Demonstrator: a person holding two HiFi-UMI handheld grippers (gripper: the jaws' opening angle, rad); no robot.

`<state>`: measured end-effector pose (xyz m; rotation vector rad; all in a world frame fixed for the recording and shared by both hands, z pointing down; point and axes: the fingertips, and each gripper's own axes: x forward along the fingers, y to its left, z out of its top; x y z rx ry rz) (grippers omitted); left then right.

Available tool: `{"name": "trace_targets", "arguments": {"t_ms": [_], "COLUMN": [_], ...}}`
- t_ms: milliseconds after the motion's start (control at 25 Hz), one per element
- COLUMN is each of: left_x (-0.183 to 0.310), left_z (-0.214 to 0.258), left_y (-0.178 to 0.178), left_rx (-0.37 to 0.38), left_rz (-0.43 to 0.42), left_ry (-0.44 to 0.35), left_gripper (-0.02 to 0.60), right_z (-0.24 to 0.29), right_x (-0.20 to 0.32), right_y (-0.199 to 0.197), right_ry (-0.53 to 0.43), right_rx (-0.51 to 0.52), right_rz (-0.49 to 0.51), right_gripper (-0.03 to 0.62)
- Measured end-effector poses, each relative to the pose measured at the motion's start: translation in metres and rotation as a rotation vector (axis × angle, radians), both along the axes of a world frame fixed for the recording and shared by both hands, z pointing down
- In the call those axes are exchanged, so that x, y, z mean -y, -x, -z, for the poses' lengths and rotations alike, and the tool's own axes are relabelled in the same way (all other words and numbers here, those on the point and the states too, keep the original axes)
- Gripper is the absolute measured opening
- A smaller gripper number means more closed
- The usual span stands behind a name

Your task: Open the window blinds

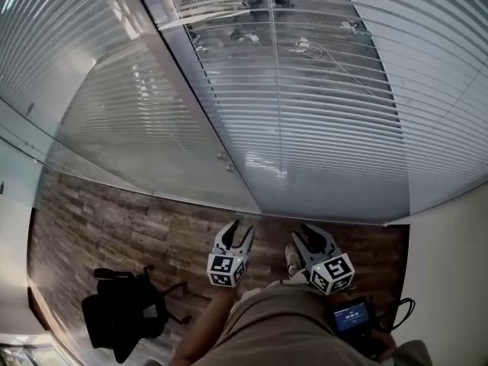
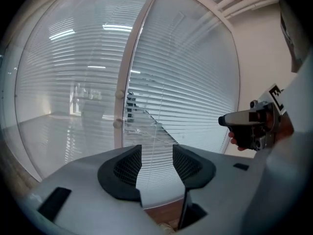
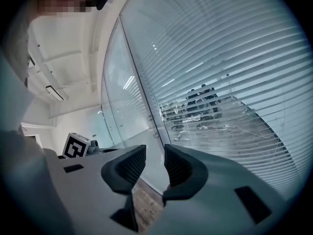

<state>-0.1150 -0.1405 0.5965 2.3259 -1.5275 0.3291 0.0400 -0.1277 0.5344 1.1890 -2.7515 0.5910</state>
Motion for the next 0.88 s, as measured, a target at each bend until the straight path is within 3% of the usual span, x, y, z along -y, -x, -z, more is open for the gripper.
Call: {"name": "trace_targets", "arguments": {"t_ms": [280, 600, 880], "left_x": [-0.063, -0.159, -0.226], "left_z": [-0.005, -0.043, -0.037], "left_y": [0.013, 0.023, 0.035], "left_rx": [-0.019, -0.012, -0.019], "left_rz": [-0.008, -0.022, -0.018], "left_ry": [0.009, 0.008, 0.008], "left_gripper": [0.212, 0.212, 0.212], "right_z": [-0.005, -0.045, -0.047], "right_x": [-0.066, -0.164, -0.229], "right_y": [0.016, 0.031, 0.050], "right_ry": [0.014, 0.014, 0.029], "right_rx": [-0.015, -0.010, -0.014], "right_rz": [0.000, 0.009, 0.029], "right_gripper": [0.124, 0.124, 0.124]}}
